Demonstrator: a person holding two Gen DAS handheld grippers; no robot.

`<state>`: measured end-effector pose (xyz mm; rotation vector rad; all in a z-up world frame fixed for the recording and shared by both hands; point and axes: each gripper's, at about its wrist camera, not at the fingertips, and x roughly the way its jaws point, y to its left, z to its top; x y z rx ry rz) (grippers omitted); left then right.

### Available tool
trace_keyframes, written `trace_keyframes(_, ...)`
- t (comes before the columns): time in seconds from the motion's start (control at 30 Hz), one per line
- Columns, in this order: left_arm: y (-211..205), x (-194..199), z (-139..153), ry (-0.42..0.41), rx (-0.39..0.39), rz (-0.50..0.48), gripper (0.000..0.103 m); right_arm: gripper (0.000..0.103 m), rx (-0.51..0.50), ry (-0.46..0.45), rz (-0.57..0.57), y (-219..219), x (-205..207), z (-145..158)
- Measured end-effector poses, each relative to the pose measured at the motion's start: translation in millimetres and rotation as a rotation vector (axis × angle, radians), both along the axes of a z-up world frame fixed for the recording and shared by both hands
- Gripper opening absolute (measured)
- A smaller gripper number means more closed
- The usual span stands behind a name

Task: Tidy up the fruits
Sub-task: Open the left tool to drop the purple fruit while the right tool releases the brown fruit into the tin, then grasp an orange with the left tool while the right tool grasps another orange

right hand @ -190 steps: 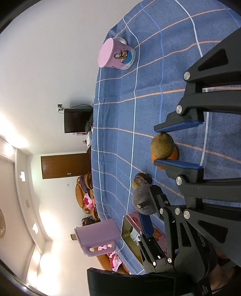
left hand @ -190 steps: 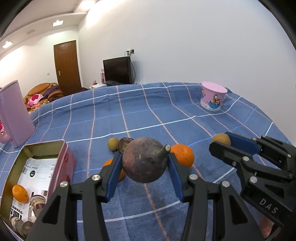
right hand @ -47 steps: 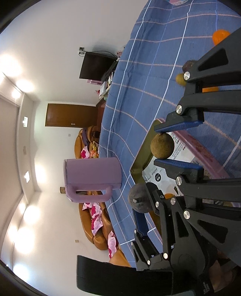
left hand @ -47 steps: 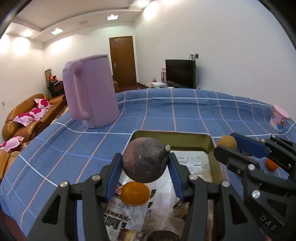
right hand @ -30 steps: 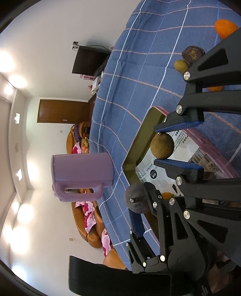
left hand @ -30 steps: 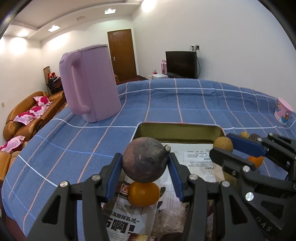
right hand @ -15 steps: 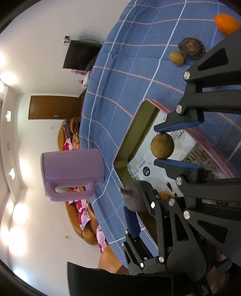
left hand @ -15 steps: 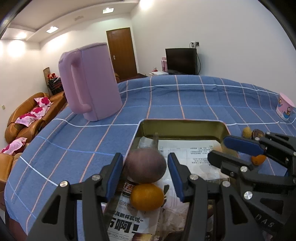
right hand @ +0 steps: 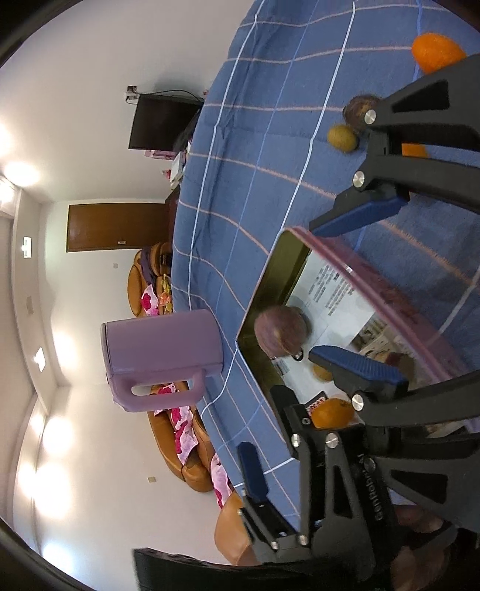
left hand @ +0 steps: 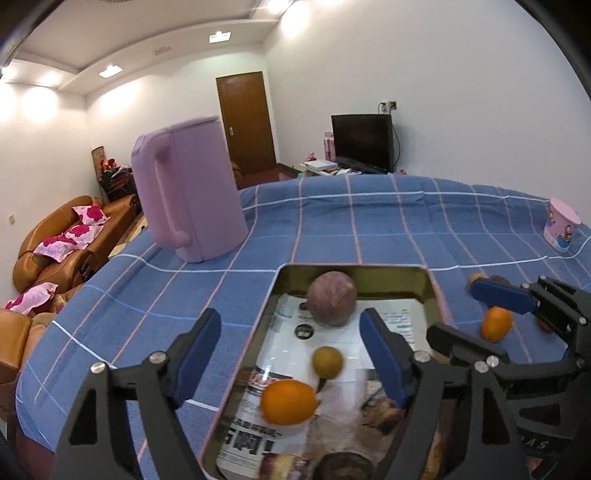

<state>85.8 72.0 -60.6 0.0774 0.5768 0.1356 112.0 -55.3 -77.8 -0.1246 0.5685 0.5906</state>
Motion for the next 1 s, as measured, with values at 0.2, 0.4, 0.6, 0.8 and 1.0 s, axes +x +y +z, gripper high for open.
trace_keyframes(0.2,-27.0,-6.3,7.7,-0.022,-0.001,-0.044,0.082,0.063,-0.040,-0.025,-0.063,-32.7,-15.7,3.0)
trace_keyframes(0.4,-62.0,-8.2,7.9,-0.018,0.006,-0.108,0.082,0.063,-0.072,-0.009,-0.230,-97.9,-25.5,3.3)
trace_keyframes(0.6,-97.1,-6.1,4.2,0.006,0.014,-0.170,0.082,0.063,-0.075,0.037,-0.409,-153.4,-14.7,-1.5)
trace_keyframes(0.8,-128.0,1.2,-3.5,0.035,0.040,-0.213,0.082,0.063,-0.071,0.070,-0.415,-161.8,-9.9,-6.3)
trace_keyframes(1.0,-146.1,13.6,-12.9,0.079,0.036,-0.254,0.082,0.063,-0.091,0.122,-0.386,-158.8,-1.9,-12.4)
